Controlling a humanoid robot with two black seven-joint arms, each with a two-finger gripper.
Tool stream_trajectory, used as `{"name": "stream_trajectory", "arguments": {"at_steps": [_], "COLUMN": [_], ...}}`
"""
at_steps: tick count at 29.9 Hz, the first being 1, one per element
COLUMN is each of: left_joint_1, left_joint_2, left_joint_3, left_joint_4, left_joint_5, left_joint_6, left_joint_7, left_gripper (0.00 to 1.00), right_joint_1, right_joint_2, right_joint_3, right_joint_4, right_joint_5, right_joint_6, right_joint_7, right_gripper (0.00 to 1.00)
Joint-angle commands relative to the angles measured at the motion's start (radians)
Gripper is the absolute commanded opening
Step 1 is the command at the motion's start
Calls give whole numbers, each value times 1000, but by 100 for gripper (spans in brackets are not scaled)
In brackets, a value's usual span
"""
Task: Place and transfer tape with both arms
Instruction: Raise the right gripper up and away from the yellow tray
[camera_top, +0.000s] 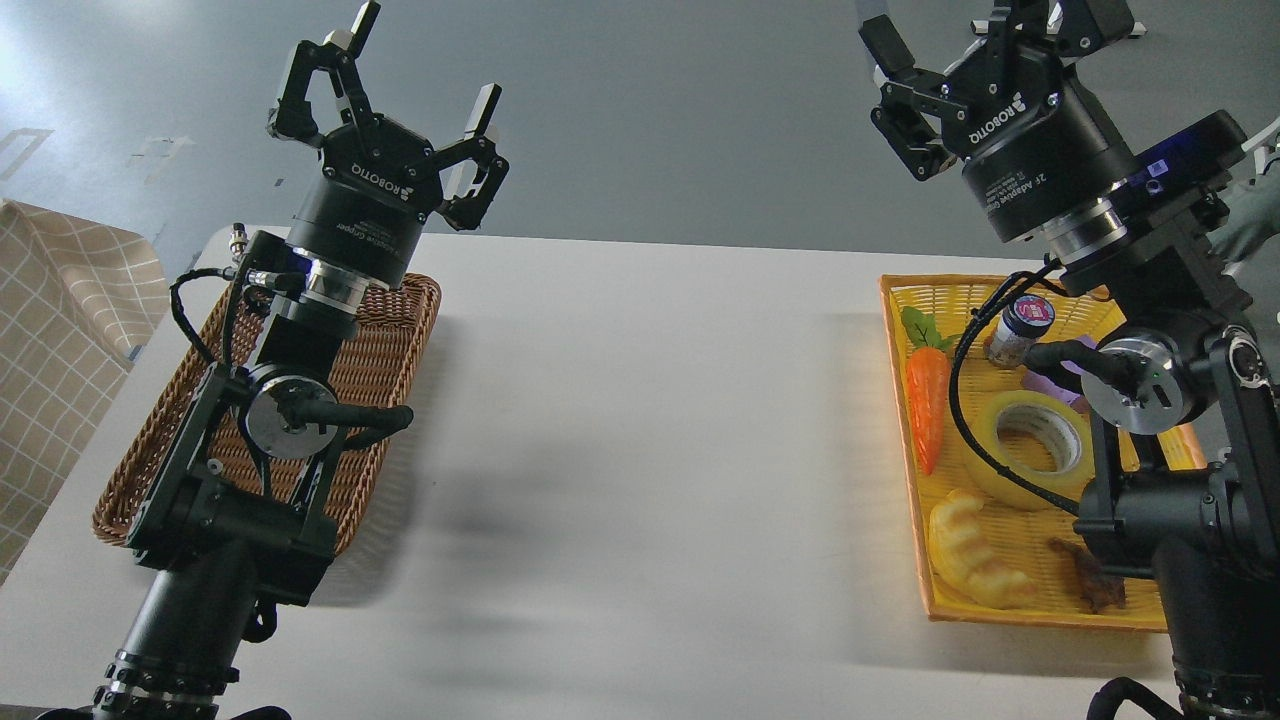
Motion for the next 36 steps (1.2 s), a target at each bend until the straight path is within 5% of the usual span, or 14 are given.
{"name": "stream_trajectory", "arguments": {"at_steps": [1, 8, 26, 32, 36], "left_joint_1": [0, -3, 12, 24, 23], "left_joint_2": [-1, 6, 8, 0, 8], "left_joint_3": [0, 0, 11, 9, 8], "left_joint_4": [0, -5, -26, -34, -40], "left_joint_5": [3, 9, 17, 17, 17], "left_joint_6": [0, 1, 1, 1, 1], "left_joint_7": [-2, -8, -6, -6, -6], "left_gripper": [99, 99, 99, 99, 99], "right_joint_1": [40, 40, -56, -98, -102], "right_joint_2": [0, 0, -6, -147, -244], "right_joint_3": [66, 172, 219, 233, 218], "right_joint_4": [-9, -27, 62, 121, 118], "right_joint_5": [24, 95, 81, 70, -142], "right_joint_6": [-6, 99, 102, 102, 102], "right_joint_7": [1, 4, 18, -5, -11], "right_gripper": [100, 100, 100, 100, 100]}}
